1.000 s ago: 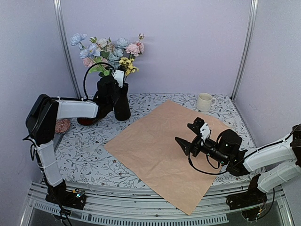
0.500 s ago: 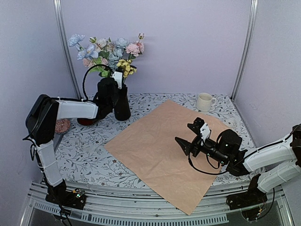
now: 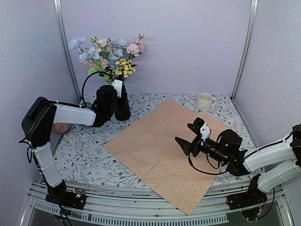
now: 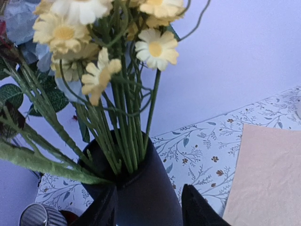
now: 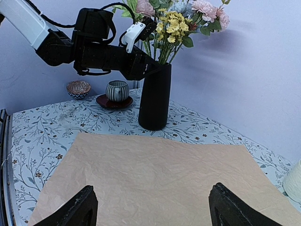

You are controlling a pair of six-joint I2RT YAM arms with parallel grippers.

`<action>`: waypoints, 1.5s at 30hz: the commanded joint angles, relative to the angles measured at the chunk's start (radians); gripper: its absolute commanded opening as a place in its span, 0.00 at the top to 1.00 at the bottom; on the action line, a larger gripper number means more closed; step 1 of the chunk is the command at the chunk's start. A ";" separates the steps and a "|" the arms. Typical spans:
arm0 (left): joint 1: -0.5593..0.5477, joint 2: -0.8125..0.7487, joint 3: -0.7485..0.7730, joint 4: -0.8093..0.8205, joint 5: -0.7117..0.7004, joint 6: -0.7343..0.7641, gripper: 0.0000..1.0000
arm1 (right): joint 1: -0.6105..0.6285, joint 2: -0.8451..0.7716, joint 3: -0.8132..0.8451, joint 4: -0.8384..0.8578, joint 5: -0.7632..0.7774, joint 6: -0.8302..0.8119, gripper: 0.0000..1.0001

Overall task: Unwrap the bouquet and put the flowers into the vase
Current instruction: Place the fake flower in the vase, then reset both arms

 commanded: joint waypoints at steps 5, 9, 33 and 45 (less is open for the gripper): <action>-0.065 -0.102 -0.102 0.029 -0.010 0.008 0.42 | -0.005 0.003 0.015 0.005 -0.019 0.000 0.16; -0.088 -0.150 -0.144 0.026 -0.012 0.007 0.33 | -0.004 0.003 0.014 0.006 -0.020 0.000 0.16; 0.111 -0.890 -0.709 -0.183 0.235 -0.337 0.12 | -0.016 -0.035 0.004 -0.013 0.091 0.003 0.16; 0.250 -0.954 -0.890 0.050 0.105 -0.184 0.02 | -0.588 -0.232 0.032 -0.451 0.216 0.344 0.11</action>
